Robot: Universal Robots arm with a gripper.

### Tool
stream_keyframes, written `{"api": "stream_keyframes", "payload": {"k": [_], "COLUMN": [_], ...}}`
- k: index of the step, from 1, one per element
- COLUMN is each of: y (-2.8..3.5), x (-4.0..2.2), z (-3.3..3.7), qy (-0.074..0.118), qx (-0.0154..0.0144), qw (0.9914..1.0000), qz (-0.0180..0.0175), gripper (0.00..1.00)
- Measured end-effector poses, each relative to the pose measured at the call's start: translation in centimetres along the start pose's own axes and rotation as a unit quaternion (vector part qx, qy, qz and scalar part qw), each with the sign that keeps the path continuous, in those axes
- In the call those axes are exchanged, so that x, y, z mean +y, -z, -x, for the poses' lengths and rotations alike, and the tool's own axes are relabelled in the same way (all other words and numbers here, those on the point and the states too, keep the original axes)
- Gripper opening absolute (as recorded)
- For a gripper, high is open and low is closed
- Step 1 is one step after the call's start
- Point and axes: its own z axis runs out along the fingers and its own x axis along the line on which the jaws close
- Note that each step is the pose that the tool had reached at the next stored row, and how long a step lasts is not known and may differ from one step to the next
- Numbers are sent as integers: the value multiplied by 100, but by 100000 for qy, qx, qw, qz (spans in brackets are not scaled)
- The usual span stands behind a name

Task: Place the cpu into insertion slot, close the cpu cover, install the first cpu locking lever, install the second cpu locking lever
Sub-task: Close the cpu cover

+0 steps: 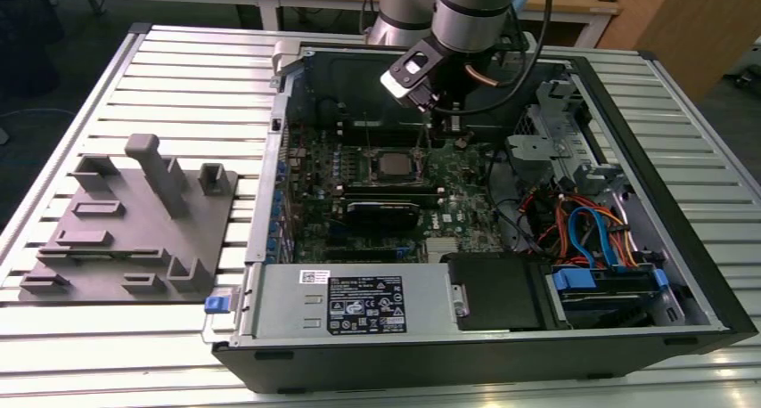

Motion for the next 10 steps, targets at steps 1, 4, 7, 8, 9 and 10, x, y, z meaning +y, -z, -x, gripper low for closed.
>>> {"api": "stream_keyframes", "payload": {"k": [1, 4, 7, 8, 9, 10], "y": [0, -1, -2, -2, -2, -3], "x": [-3, -13, -25, -29, -32, -35], "z": [0, 0, 0, 0, 0, 0], "qy": [1, 6, 4, 6, 6, 8], "qx": [4, 1, 6, 6, 3, 3], "qw": [100000, 100000, 100000, 100000, 100000, 100000], "qz": [3, 1, 1, 3, 2, 2], "gripper": [11, 11, 11, 11, 11, 11]}}
